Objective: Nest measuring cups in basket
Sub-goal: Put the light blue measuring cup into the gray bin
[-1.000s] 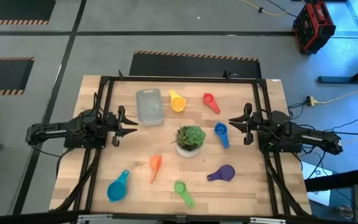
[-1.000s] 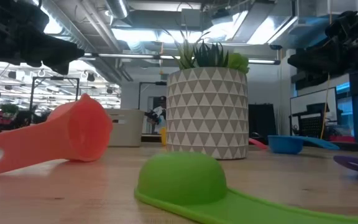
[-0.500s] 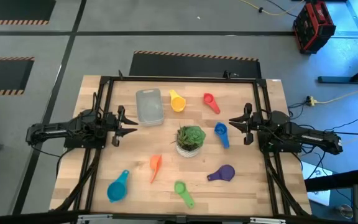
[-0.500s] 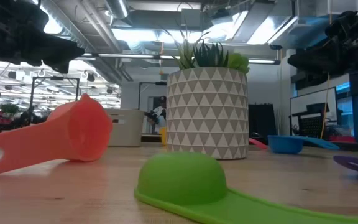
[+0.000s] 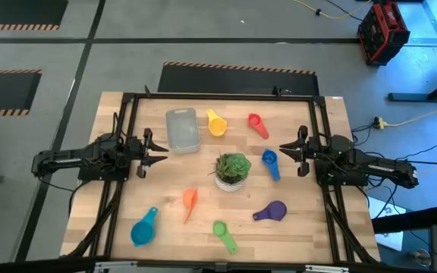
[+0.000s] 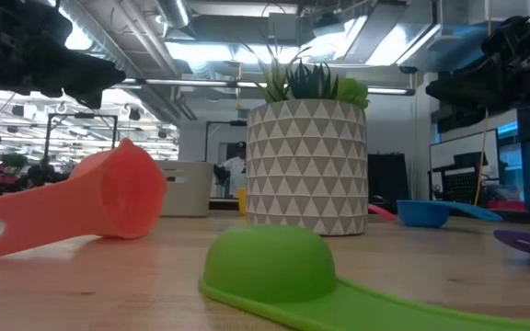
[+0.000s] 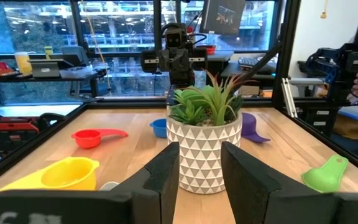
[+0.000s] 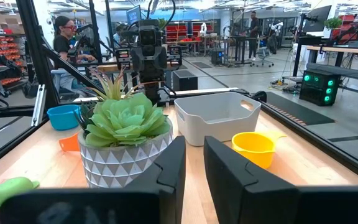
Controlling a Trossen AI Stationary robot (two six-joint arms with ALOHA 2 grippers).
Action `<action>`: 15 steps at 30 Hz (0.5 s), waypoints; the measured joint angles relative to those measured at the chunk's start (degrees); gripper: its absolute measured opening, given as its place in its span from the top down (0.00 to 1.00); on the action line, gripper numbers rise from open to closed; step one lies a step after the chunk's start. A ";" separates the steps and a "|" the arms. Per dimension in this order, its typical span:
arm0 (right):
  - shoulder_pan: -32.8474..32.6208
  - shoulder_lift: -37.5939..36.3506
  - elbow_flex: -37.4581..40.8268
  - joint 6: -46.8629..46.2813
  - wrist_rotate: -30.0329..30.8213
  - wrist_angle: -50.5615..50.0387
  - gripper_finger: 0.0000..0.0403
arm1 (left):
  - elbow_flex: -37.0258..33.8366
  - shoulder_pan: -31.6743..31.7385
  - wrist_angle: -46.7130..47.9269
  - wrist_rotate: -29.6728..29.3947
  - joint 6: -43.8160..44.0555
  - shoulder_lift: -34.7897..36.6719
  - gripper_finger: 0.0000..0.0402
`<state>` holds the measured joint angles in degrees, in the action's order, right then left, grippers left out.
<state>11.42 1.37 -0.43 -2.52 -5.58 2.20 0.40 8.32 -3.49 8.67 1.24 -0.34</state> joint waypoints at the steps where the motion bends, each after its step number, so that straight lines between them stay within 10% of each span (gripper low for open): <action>1: 0.00 0.02 0.00 0.00 0.00 0.00 0.84 | 0.00 0.02 0.00 -0.39 0.10 -0.02 0.71; 15: 0.00 0.00 0.00 0.00 0.00 0.02 0.84 | 0.00 0.01 -1.44 -5.10 0.15 0.00 0.48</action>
<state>11.42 1.37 -0.43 -2.52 -5.58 2.22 0.40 8.33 -4.93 3.57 1.39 -0.34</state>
